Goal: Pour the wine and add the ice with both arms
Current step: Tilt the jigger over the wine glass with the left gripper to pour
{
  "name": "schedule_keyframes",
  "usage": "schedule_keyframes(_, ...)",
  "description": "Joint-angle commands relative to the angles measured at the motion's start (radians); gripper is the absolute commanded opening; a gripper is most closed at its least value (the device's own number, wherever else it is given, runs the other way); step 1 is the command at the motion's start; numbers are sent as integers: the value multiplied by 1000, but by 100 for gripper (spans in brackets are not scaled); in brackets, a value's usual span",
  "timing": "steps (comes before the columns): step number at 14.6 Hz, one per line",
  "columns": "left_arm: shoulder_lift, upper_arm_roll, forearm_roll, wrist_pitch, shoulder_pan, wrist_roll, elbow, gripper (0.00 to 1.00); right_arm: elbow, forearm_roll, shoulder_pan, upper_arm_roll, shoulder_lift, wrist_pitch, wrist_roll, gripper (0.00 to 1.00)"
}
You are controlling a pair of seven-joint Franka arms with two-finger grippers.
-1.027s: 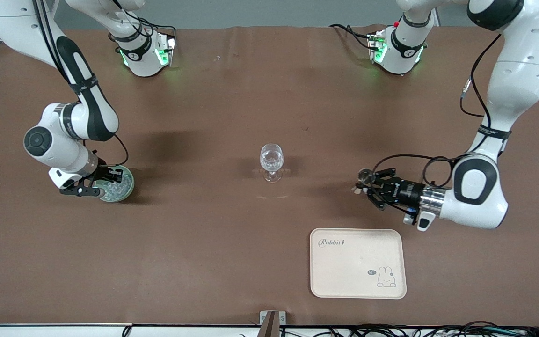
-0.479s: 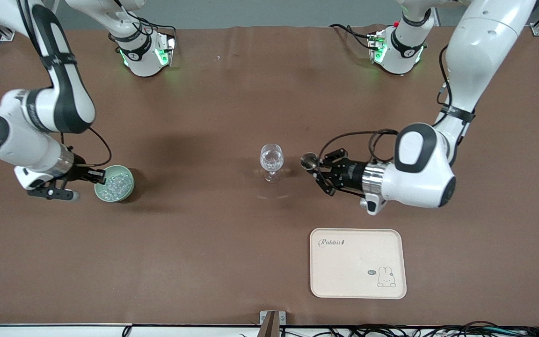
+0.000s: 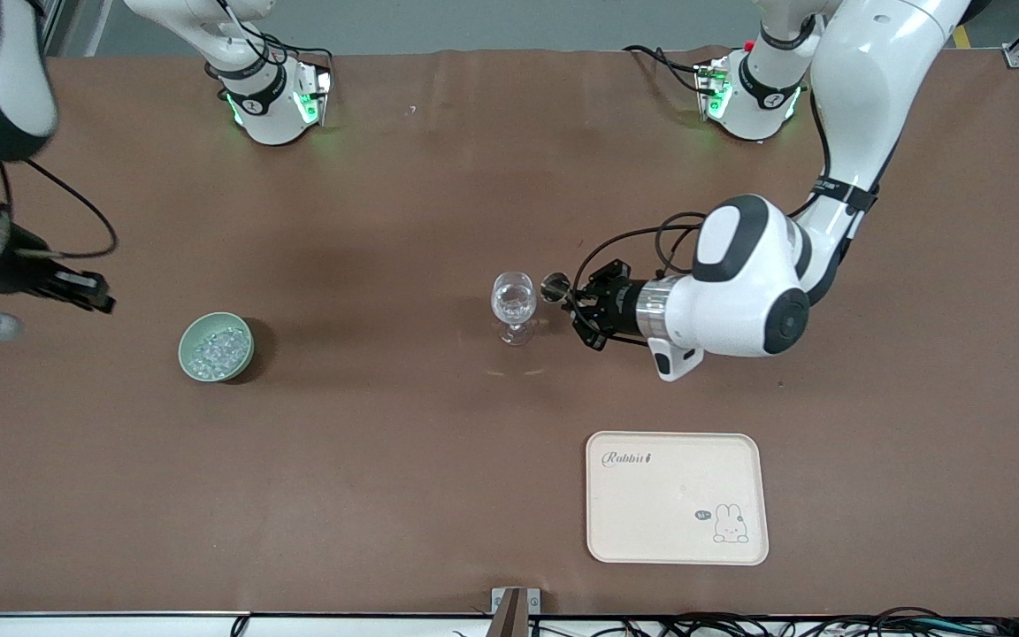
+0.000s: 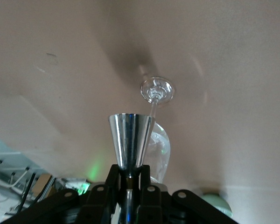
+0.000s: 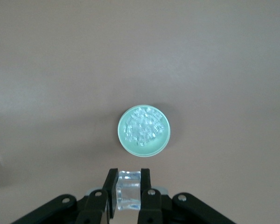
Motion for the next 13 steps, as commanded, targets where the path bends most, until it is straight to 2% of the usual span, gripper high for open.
schedule_keyframes(1,-27,7,71,28,-47,-82,-12,0,177,13,-50,31,5,-175,-9,0)
schedule_keyframes(3,-26,7,105,31,-70,-140,3,0,256,0,-29,8,10,-258,-41,0)
schedule_keyframes(5,-24,7,166,31,-88,-189,22,0,253,13,11,-63,10,-274,-61,0)
schedule_keyframes(13,-21,7,350,31,-157,-304,23,0,218,15,-10,-40,5,-268,-63,1)
